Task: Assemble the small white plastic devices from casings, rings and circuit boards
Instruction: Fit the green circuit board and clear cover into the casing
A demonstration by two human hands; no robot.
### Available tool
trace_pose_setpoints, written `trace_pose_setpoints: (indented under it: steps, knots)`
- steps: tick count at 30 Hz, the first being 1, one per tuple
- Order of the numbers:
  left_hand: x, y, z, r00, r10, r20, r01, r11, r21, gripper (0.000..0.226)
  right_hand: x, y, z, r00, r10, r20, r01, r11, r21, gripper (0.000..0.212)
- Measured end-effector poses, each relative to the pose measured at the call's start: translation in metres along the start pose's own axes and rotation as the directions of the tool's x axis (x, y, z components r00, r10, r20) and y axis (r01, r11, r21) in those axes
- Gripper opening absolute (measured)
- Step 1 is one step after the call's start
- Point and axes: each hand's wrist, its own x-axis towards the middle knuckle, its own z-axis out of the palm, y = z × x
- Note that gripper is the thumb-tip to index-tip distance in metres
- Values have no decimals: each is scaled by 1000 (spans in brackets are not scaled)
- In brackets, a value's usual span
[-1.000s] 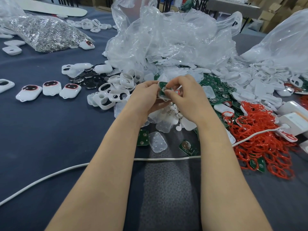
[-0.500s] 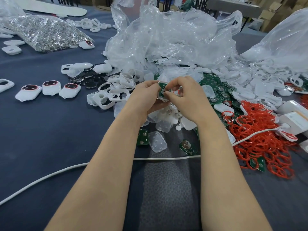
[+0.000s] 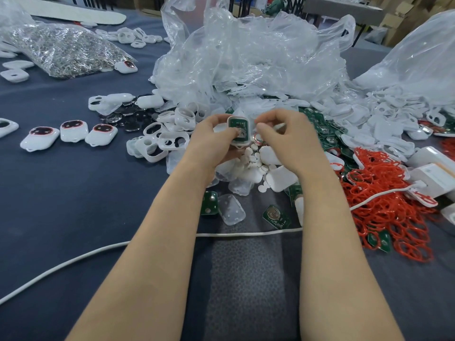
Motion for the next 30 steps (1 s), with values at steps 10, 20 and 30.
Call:
trace_pose_setpoints:
  steps: [10,20,30]
  knots:
    - [0,3,0,997,28,-75,-35,996,-87,21,-15,8,-38,859,430,277,-287,854,-435,35]
    - [0,2,1,999,-7,-54,2,995,-103,19,-16,8,-36,839,409,359,-241,871,-429,17]
    - [0,1,-1,999,-31,-31,27,994,-106,17,-17,4,-31,780,426,458,-147,837,-528,25]
